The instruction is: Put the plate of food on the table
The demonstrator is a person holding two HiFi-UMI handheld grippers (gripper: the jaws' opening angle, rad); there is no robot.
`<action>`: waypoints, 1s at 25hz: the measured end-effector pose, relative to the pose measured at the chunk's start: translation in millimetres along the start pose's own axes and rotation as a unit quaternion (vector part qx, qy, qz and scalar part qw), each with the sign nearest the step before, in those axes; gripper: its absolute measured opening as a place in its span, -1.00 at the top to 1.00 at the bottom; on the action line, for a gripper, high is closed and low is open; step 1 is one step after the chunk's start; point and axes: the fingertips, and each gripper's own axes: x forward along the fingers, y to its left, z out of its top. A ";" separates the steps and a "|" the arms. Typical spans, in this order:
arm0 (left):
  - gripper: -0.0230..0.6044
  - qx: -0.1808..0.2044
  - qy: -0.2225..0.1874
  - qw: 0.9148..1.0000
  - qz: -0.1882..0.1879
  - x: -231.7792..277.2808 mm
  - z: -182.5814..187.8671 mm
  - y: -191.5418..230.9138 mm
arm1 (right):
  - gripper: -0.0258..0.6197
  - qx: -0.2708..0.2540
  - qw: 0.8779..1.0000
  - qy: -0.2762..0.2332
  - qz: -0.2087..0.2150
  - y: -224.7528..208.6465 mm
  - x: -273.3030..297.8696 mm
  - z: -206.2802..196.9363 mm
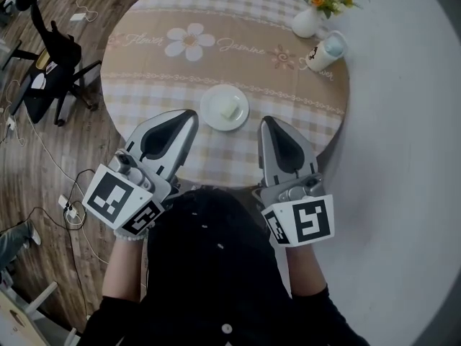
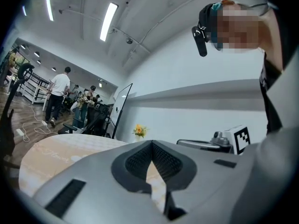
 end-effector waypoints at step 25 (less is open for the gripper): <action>0.92 0.030 0.007 0.999 -0.015 4.2 -0.6 -12.3 | 0.92 0.005 1.000 0.006 0.002 -2.2 -0.4 -4.7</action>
